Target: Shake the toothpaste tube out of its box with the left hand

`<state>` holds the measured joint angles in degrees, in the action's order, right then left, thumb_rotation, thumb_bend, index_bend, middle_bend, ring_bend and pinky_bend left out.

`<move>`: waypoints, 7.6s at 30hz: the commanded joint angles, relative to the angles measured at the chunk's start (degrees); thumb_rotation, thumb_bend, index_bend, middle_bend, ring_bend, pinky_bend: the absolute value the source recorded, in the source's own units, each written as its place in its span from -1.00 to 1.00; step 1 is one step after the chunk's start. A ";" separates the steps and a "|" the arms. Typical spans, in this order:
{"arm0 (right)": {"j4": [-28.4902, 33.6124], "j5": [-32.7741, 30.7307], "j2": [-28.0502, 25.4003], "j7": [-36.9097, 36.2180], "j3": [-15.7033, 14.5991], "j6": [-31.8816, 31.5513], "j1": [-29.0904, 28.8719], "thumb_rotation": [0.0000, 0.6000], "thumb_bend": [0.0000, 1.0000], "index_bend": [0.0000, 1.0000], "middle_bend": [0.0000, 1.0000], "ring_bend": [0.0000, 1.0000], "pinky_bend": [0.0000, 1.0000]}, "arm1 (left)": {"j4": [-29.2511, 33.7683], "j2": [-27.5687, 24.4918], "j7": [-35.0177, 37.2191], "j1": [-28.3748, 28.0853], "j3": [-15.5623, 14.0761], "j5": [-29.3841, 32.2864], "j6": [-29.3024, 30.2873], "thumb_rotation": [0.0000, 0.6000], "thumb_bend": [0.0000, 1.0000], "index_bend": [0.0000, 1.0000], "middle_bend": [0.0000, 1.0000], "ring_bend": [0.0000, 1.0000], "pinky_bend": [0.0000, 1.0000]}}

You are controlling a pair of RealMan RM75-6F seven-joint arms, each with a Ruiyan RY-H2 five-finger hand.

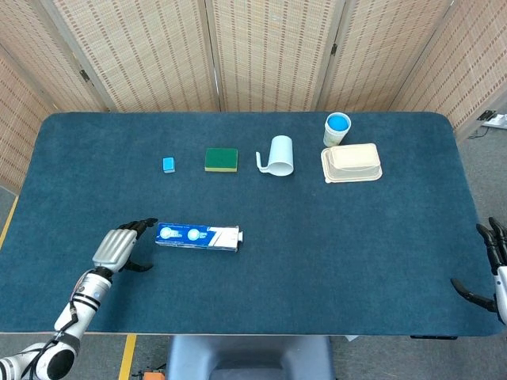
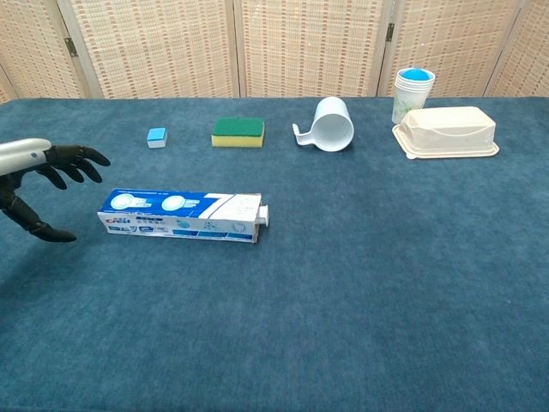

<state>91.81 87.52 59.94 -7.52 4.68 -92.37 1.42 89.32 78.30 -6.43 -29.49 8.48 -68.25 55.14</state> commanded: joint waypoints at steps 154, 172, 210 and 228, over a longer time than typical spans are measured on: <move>1.05 -0.74 0.39 3.34 -0.30 2.81 -1.53 1.00 -0.56 -1.00 -1.00 -1.00 -1.00 | 16.96 -34.98 -32.19 -23.75 6.37 -31.95 -1.74 1.00 -0.64 -0.12 0.03 -0.11 -0.15; 0.93 -0.52 0.49 4.02 -0.54 3.25 -1.86 1.00 -0.56 -1.00 -1.00 -1.00 -1.00 | 17.11 -38.85 -31.41 -25.28 8.72 -32.01 -4.23 1.00 -0.67 -0.12 0.03 -0.12 -0.14; 1.54 0.29 1.22 6.43 -1.28 4.49 -2.75 1.00 -0.56 -1.00 -1.00 -1.00 -1.00 | -13.95 -6.09 19.44 -7.36 1.27 -15.78 16.84 1.00 -0.68 -0.14 0.03 -0.16 -0.19; 1.52 0.18 1.25 6.37 -1.27 4.46 -2.83 1.00 -0.56 -1.00 -1.00 -1.00 -1.00 | -15.18 -4.47 7.63 -6.45 -1.01 -6.53 4.64 1.00 -0.80 -1.00 -1.00 -1.00 -0.99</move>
<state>93.33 87.71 61.19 -1.14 3.39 -87.89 -1.43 70.77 76.28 6.91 -35.61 7.16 -76.87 60.92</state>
